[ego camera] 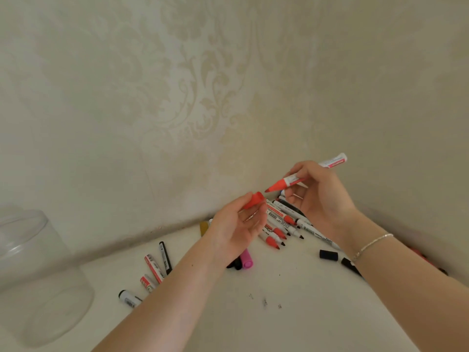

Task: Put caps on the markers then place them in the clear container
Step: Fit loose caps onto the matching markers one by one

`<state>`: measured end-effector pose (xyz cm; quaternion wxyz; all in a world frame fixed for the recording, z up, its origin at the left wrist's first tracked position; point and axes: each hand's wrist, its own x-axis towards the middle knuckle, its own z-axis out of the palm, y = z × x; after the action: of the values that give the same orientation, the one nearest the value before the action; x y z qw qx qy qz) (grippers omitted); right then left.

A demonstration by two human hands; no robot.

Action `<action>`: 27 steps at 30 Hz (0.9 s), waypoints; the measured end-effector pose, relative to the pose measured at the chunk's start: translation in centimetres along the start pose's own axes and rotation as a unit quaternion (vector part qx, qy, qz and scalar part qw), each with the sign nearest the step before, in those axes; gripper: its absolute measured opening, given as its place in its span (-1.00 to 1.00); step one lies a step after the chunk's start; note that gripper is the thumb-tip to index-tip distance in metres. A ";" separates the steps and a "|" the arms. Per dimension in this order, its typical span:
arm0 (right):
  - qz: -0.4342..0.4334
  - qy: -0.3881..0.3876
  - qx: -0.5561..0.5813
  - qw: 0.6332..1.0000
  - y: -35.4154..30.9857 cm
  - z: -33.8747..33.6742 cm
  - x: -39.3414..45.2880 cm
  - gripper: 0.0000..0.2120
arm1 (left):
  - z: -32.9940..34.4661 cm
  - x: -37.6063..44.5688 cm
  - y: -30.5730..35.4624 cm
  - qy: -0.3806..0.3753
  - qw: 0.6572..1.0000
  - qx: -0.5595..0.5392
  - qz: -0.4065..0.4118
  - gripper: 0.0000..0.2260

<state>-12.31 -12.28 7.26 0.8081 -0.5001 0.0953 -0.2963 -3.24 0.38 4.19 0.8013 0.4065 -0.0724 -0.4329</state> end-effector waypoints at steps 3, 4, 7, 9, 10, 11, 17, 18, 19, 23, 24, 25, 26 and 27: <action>-0.028 0.010 -0.039 0.999 0.2 0.2 0.0 -0.84 | 0.3 -0.5 0.1 -0.013 1.000 -0.007 -0.006 -0.81; -0.036 0.014 -0.049 0.998 0.3 0.2 0.1 -0.84 | 0.4 -0.7 0.2 -0.015 1.000 -0.004 -0.008 -0.83; -0.057 0.030 -0.086 0.994 0.4 0.4 0.1 -0.82 | 0.7 -1.0 0.3 -0.025 1.000 0.006 -0.015 -0.84; -0.067 0.030 -0.106 0.992 0.4 0.5 0.0 -0.81 | 0.6 -1.0 0.3 -0.030 0.999 0.019 -0.018 -0.84; -0.067 0.023 -0.112 0.991 0.4 0.6 0.0 -0.81 | 0.5 -0.9 0.3 -0.030 0.999 0.030 -0.017 -0.85; -0.062 0.014 -0.116 0.991 0.5 0.6 -0.1 -0.82 | 0.4 -0.9 0.3 -0.030 0.998 0.043 -0.015 -0.85; 0.038 -0.038 -0.123 0.991 0.5 0.7 -0.1 -0.73 | -0.3 -1.0 0.0 -0.052 0.989 0.141 0.002 -0.84; 0.048 -0.029 -0.132 0.990 0.6 0.8 -0.1 -0.68 | -0.3 -1.2 -0.1 -0.057 0.984 0.170 -0.002 -0.82; 0.048 -0.015 -0.148 0.988 0.8 1.0 -0.1 -0.67 | -0.2 -1.5 -0.2 -0.060 0.978 0.199 -0.004 -0.80; 0.015 0.023 -0.169 0.985 2.0 2.3 0.0 -0.72 | 1.1 -1.7 -0.8 -0.038 0.968 0.247 0.021 -0.68; 0.011 0.030 -0.177 0.984 2.1 2.6 0.1 -0.71 | 1.4 -1.6 -0.8 -0.028 0.968 0.246 0.025 -0.67; 0.008 0.037 -0.189 0.981 2.1 2.9 0.2 -0.70 | 1.5 -1.5 -0.8 -0.015 0.971 0.238 0.026 -0.67; 0.004 0.045 -0.200 0.979 2.0 3.2 0.3 -0.70 | 1.6 -1.3 -0.7 -0.004 0.975 0.223 0.024 -0.67; -0.002 0.053 -0.208 0.977 2.0 3.6 0.6 -0.71 | 1.8 -1.2 -0.6 0.004 0.978 0.206 0.022 -0.66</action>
<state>-9.47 -9.26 7.31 0.6793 -0.6412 0.1966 -0.2980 -5.20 0.03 5.17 0.7104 0.5626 -0.1657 -0.3890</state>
